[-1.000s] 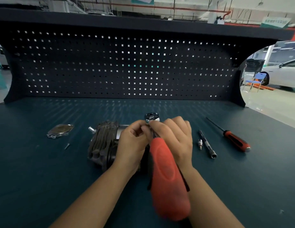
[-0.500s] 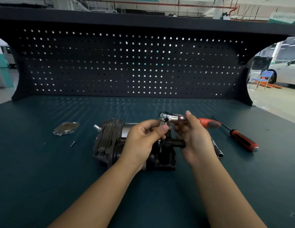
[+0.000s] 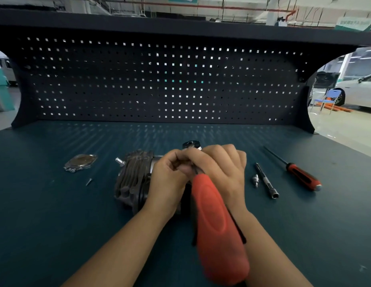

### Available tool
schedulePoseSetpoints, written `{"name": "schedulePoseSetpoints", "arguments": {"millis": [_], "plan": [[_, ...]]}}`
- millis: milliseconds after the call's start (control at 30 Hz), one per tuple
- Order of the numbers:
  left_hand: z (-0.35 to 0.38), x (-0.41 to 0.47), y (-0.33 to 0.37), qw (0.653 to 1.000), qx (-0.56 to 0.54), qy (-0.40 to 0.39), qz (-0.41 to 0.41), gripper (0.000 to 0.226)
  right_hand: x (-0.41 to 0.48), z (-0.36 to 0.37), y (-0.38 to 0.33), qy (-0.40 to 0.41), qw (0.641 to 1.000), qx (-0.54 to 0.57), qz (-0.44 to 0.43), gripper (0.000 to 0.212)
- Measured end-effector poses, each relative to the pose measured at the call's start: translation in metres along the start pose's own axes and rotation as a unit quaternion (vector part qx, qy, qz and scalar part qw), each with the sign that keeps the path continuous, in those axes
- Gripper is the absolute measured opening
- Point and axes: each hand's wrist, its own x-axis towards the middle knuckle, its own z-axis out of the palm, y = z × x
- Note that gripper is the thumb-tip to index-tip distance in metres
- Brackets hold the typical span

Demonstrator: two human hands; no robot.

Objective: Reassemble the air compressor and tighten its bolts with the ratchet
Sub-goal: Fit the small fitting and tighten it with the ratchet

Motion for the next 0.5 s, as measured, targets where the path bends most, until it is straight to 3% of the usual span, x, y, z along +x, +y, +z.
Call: {"name": "schedulePoseSetpoints", "arguments": {"millis": [100,167,267,300,333,367,400,433,500], "plan": [[0.002,-0.002,0.005,0.997,-0.072,-0.026,-0.003,0.013,-0.002,-0.003,0.007,-0.005,0.985,0.104,0.137,0.017],[0.001,-0.002,0.006,0.996,-0.088,-0.033,-0.003,0.012,0.001,-0.005,0.012,0.057,0.93,0.223,0.287,0.016],[-0.001,-0.001,0.004,0.997,-0.066,-0.033,0.002,0.013,0.009,-0.006,0.029,0.135,0.761,0.331,0.541,0.006],[0.0,-0.001,0.005,0.997,-0.064,-0.04,0.003,0.012,0.009,-0.005,0.036,0.14,0.7,0.354,0.604,0.015],[0.001,-0.001,0.005,0.997,-0.064,-0.044,0.004,0.011,0.009,-0.006,0.043,0.131,0.652,0.366,0.651,0.022],[0.002,-0.001,0.005,0.997,-0.059,-0.043,0.005,0.01,0.009,-0.006,0.047,0.119,0.631,0.369,0.672,0.025],[0.002,-0.001,0.004,0.997,-0.062,-0.042,0.01,0.01,0.009,-0.007,0.049,0.104,0.626,0.375,0.675,0.024],[0.001,-0.001,0.003,0.997,-0.061,-0.037,0.01,0.012,0.009,-0.007,0.049,0.097,0.644,0.376,0.659,0.022],[0.0,-0.002,0.002,0.997,-0.064,-0.028,0.01,0.014,0.008,-0.006,0.044,0.104,0.724,0.349,0.586,0.017]]}}
